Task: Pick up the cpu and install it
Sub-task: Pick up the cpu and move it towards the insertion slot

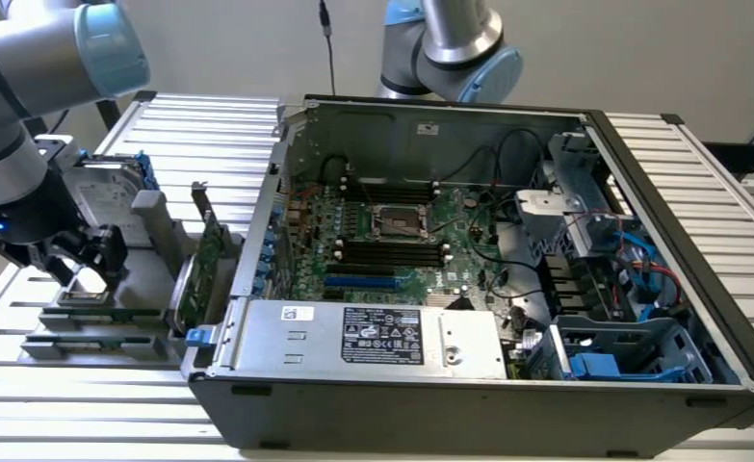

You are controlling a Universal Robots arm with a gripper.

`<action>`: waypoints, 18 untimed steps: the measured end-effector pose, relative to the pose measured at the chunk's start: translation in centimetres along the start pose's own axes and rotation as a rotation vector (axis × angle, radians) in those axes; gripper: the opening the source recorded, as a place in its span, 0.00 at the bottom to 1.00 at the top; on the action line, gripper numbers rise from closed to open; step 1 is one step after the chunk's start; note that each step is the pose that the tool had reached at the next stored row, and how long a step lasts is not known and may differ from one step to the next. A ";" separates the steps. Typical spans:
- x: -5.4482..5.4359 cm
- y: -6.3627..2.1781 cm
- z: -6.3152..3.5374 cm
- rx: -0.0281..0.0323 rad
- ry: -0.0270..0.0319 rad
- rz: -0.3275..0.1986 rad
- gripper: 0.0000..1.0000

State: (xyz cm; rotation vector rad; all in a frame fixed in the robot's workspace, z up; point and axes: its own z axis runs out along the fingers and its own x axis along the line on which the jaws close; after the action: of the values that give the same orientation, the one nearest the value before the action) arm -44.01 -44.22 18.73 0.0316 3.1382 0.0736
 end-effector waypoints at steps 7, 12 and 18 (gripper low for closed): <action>-0.1 0.00 0.09 -0.0002 0.0000 0.000 0.65; -0.1 0.00 0.10 -0.0001 0.0002 0.000 0.64; -0.1 0.00 0.11 -0.0002 0.0001 0.000 0.56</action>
State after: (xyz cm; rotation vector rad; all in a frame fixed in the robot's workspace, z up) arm -43.86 -44.22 18.61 0.0316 3.1382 0.0739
